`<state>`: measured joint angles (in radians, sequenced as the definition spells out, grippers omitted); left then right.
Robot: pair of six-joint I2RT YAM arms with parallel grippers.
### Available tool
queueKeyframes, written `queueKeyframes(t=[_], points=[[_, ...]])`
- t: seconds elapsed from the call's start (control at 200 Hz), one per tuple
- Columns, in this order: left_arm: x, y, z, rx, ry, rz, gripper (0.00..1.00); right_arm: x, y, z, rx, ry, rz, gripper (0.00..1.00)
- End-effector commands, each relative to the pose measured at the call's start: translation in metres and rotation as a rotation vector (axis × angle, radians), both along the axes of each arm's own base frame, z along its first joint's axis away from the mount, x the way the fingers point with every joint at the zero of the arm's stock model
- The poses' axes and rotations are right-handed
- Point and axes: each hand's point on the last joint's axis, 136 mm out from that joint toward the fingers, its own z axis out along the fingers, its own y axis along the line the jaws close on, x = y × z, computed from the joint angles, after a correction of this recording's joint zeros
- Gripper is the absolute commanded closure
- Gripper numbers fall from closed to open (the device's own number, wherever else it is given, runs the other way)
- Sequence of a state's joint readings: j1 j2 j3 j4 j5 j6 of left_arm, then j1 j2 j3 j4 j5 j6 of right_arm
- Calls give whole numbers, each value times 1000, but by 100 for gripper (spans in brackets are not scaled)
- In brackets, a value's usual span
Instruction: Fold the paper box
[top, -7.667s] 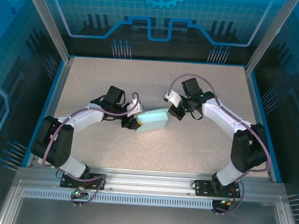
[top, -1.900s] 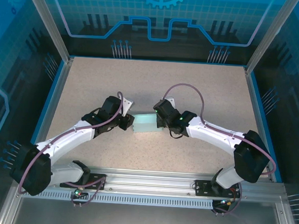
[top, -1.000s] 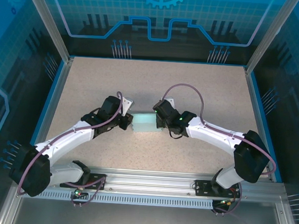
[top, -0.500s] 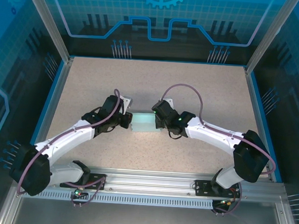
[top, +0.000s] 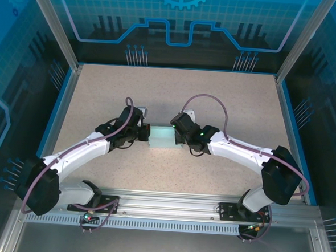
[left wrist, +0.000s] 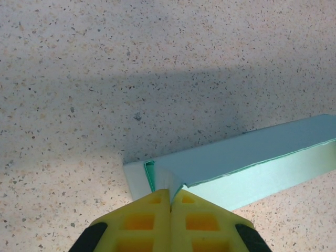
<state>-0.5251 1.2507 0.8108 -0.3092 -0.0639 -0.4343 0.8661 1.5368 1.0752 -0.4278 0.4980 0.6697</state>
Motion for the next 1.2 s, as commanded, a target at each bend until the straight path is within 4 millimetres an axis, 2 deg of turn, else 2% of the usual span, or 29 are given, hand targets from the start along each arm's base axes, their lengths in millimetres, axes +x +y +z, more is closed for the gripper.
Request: queueKeyframes(t=[0.0,0.155,0.34,0.63,0.97,1.196], points=[[0,-12,4,-62,20,20,100,-10,6,-14,-27,47,33,100],[0,-12,-2,-56,27,34,100,-10,7,-13,-23,43,31,100],[-2,-3,-11,-2,19,49,100,-9,3,-14,-39,37,25,100],[-13,8,-40,51,23,62,100,-11,2,-15,-42,31,27,100],[-21,9,-47,75,-45,33,100,-17,4,-12,-51,-36,39,100],[-28,10,-62,107,-72,5,100,-25,1,-22,-40,-59,31,100]])
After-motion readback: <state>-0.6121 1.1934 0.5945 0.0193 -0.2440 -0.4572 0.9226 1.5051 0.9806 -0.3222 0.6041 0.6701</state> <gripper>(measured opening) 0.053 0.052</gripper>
